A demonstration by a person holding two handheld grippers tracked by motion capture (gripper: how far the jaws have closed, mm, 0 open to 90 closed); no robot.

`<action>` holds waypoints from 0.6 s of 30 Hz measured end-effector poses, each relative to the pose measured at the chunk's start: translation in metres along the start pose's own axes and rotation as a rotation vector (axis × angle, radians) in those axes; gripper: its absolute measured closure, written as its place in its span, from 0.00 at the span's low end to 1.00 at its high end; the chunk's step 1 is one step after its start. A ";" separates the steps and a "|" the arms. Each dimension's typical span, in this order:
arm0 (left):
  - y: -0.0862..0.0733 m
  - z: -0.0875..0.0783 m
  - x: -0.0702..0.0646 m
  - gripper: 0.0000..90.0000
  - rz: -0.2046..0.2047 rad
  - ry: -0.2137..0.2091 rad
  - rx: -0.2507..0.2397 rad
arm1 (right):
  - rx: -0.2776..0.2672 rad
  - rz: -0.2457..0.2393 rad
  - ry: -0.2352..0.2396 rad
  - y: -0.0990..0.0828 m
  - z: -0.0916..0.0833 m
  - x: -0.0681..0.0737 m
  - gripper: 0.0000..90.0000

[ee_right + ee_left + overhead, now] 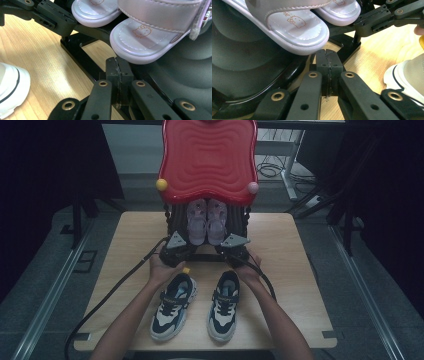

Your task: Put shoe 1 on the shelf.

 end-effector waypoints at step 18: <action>0.007 0.008 0.007 1.00 -0.068 -0.019 -0.008 | -0.010 0.011 0.002 0.001 0.000 0.000 1.00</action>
Point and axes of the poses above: each handheld gripper's, and its own axes: z roughly forward along the jaws, y roughly out of its top, x roughly to its left, the point moved 3 cm from there along z, roughly forward along the jaws, and after that the axes turned 10 degrees about -z, right-handed, at the moved point
